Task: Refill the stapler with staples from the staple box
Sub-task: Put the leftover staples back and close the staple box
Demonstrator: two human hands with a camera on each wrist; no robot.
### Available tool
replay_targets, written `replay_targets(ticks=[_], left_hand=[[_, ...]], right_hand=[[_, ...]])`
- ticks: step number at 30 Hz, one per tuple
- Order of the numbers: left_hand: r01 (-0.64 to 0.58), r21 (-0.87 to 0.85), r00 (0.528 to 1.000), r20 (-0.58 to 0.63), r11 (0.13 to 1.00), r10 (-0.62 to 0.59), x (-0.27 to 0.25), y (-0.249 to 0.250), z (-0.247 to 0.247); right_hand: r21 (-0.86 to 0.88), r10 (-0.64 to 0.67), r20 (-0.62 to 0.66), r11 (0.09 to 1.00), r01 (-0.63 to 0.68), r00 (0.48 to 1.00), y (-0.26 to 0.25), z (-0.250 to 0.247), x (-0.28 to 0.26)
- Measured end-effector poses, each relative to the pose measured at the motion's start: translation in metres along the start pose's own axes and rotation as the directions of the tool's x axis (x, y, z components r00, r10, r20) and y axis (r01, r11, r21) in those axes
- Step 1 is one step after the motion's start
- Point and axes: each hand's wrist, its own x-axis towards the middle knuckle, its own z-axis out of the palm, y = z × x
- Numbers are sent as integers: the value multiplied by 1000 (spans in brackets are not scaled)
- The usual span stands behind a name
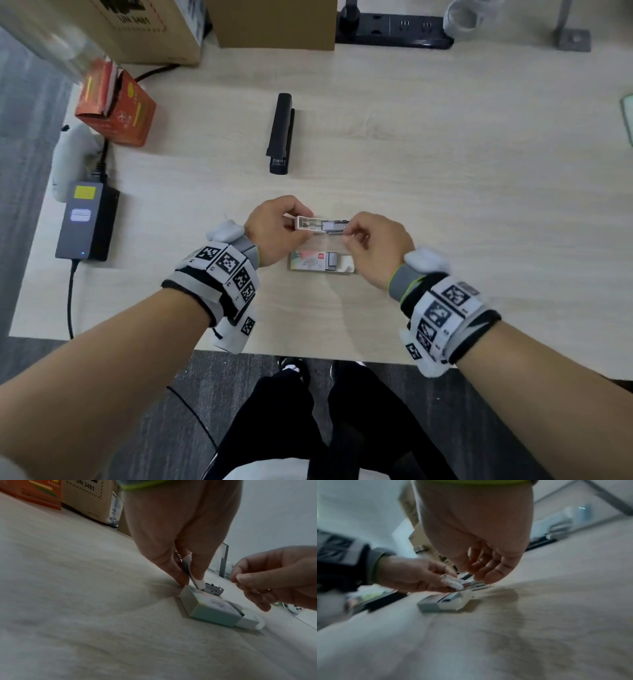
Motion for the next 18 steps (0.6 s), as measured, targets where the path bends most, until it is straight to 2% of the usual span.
replay_targets(ticks=[2, 5, 8, 10, 14, 18], left_hand=[[-51, 96, 999, -6, 994, 52, 0, -1, -1], [-183, 279, 977, -53, 943, 205, -1, -5, -3], [-382, 401, 905, -19, 833, 424, -10, -9, -5], [-468, 445, 864, 45, 764, 502, -20, -11, 0], [-522, 510, 839, 162, 684, 519, -33, -15, 18], [-487, 527, 859, 147, 696, 490, -32, -22, 29]], right_hand=[[-95, -118, 92, 987, 127, 989, 2, 8, -8], [-144, -156, 152, 973, 178, 976, 6, 16, -13], [-156, -175, 139, 968, 196, 975, 6, 18, -14], [-169, -172, 139, 966, 195, 975, 5, 19, -12], [-196, -153, 168, 963, 186, 974, 4, 19, -11], [-196, -139, 189, 965, 176, 972, 3, 21, -11]])
